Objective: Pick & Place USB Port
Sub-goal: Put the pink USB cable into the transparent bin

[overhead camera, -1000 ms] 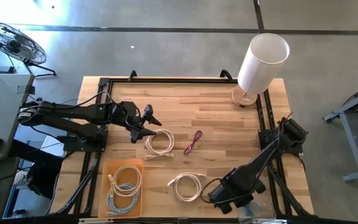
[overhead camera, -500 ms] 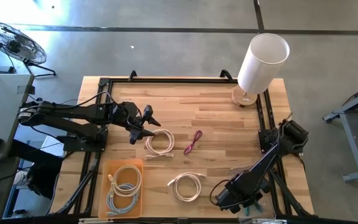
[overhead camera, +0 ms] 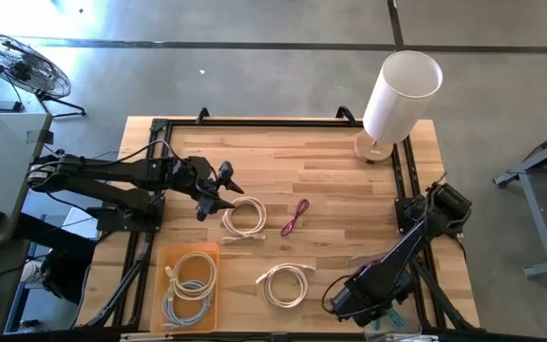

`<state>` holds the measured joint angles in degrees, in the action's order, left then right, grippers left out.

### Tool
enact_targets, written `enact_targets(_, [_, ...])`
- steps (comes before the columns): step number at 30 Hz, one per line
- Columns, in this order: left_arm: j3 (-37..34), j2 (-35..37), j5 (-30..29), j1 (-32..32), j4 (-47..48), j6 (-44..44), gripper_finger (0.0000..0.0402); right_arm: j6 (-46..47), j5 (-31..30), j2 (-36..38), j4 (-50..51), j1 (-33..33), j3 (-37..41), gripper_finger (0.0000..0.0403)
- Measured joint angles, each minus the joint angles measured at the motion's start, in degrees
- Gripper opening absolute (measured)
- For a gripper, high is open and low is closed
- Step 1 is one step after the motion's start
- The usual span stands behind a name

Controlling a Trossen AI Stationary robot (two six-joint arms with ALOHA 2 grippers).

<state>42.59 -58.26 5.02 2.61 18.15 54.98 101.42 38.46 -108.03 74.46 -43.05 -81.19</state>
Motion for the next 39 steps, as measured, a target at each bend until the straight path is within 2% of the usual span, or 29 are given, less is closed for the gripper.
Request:
enact_targets(5, [0.0,-0.01,-0.02,0.0,0.01,-1.27,0.0253,-0.39,-3.7,2.88,6.45,0.61,-0.02,0.0226])
enact_targets(10, [0.0,0.0,-0.04,0.0,0.07,-2.81,0.0253,8.84,-12.27,10.91,11.64,0.59,-0.1,0.0223])
enact_targets(12, [0.0,0.0,-0.04,0.0,0.37,-3.02,0.0253,12.91,-20.3,14.81,11.61,-0.22,-0.13,0.0223])
enact_targets(15, [0.0,-0.01,-0.04,0.0,1.61,-3.52,0.0253,13.57,-36.91,19.76,8.55,-1.33,-0.13,0.0224])
enact_targets(19, [0.0,0.0,-0.15,0.0,3.23,-5.46,0.0253,2.66,-56.84,24.26,-2.08,-1.15,-0.13,0.0224])
enact_targets(21, [0.0,0.0,-0.19,0.0,3.76,-6.29,0.0253,-5.1,-64.77,25.51,-9.22,-0.34,-0.13,0.0223])
enact_targets(23, [0.0,0.0,-0.17,0.0,4.37,-7.4,0.0253,-14.7,-70.0,26.13,-16.93,0.8,-0.16,0.0223])
enact_targets(26, [0.0,0.0,-0.17,0.0,5.29,-8.87,0.0253,-31.05,-72.63,26.23,-27.05,2.78,-0.17,0.0225])
enact_targets(30, [0.0,0.0,-0.21,-0.01,5.42,-10.18,0.0253,-51.45,-71.22,26.23,-36.59,5.01,-0.17,0.0223])
enact_targets(34, [0.0,0.0,-1.44,0.0,5.42,-10.59,0.0253,-67.21,-66.73,26.23,-38.05,7.77,-0.16,0.0221])
enact_targets(39, [0.0,0.0,-1.53,0.0,5.37,-10.45,0.0253,-80.67,-61.93,26.23,-35.53,12.46,1.51,0.022])
